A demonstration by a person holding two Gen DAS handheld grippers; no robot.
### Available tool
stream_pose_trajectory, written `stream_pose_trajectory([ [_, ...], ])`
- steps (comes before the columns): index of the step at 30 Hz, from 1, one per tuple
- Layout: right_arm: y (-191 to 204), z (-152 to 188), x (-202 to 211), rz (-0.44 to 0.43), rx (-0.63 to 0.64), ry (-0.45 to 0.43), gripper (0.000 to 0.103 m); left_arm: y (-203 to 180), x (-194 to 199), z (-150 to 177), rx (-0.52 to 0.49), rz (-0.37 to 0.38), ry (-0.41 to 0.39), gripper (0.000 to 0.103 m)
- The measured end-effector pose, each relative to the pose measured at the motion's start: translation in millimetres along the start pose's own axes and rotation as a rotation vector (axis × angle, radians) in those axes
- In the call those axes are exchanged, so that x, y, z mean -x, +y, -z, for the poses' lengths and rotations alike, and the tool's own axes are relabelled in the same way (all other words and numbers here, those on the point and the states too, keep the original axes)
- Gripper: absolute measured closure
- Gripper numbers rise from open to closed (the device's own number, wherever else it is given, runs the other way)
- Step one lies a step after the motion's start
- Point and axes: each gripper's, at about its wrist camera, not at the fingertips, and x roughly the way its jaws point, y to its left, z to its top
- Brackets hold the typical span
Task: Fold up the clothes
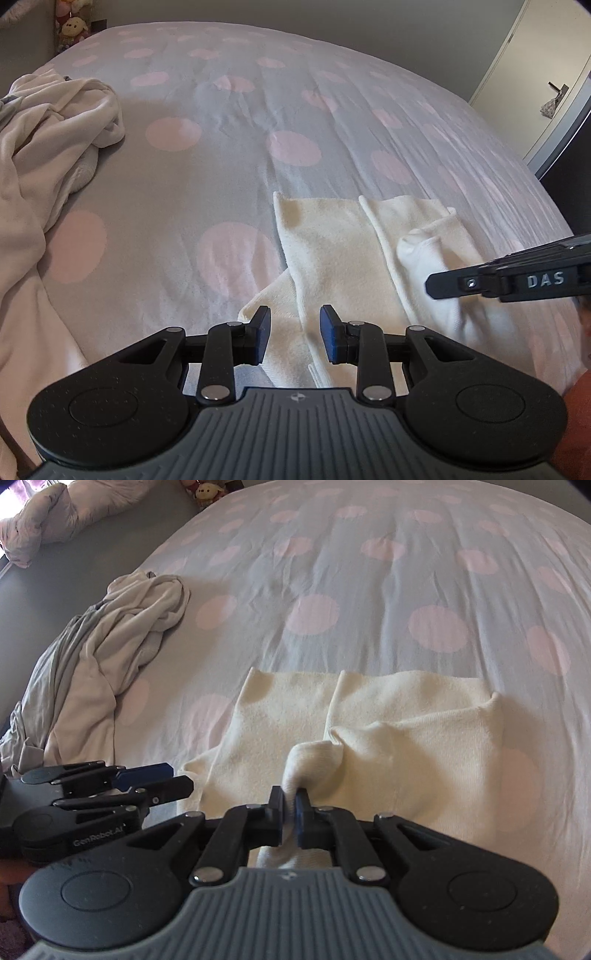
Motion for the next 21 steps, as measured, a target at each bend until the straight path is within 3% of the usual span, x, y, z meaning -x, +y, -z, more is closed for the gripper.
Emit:
stream_pose_trajectory([
  [5,1,-2,1,-0.003,0.014,-0.01,0.077,-1,0,1,0.031,0.074,0.006,0.076],
  [9,0,0,20,0.002,0.049,-0.041,0.071,-6,0,4,0.07,0.135,0.025,0.076],
  [15,-3,37,63,0.021,0.154,-0.112,0.064,-17,1,10,0.14,0.23,0.066,0.067],
  [21,13,103,83,0.049,0.319,-0.156,0.063,-51,4,21,0.112,0.155,0.112,0.066],
])
